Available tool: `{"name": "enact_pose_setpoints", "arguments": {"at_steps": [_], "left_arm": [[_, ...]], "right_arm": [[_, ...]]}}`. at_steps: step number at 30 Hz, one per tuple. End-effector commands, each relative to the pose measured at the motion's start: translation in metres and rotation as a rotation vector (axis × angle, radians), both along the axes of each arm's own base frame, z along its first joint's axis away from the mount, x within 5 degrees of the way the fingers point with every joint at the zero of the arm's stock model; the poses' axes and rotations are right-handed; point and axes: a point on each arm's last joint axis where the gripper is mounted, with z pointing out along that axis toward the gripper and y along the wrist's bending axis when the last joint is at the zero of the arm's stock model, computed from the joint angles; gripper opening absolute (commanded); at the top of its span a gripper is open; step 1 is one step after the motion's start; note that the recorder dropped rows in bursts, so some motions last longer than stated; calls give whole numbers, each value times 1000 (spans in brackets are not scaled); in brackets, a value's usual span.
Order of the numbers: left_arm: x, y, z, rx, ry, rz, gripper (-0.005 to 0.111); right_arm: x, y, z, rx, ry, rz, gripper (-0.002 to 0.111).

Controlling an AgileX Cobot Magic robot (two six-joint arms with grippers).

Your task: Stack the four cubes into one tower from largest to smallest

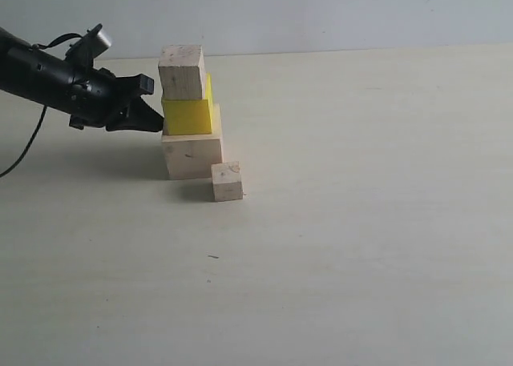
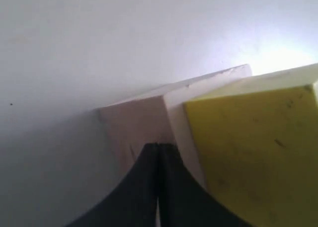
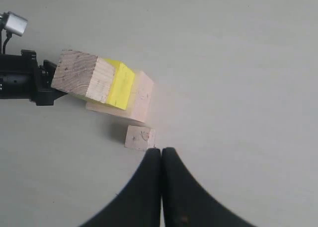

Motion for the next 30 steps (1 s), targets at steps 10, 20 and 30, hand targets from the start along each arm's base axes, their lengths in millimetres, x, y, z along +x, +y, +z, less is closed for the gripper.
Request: {"name": "enact_pose_setpoints", "arguments": {"at_steps": [10,20,30], "left_arm": [[1,-4,-4,-23,-17,-5,0],[0,-5,-4,-33,-10,-22,0],[-3,-10,-3,-41,-4,-43,0]], "right_arm": [[-1,-1,2,4,-8,-2,0],[-1,-1,2,5,-10,-2,0],[-1,-1,2,6,-9,-5,0]]}}
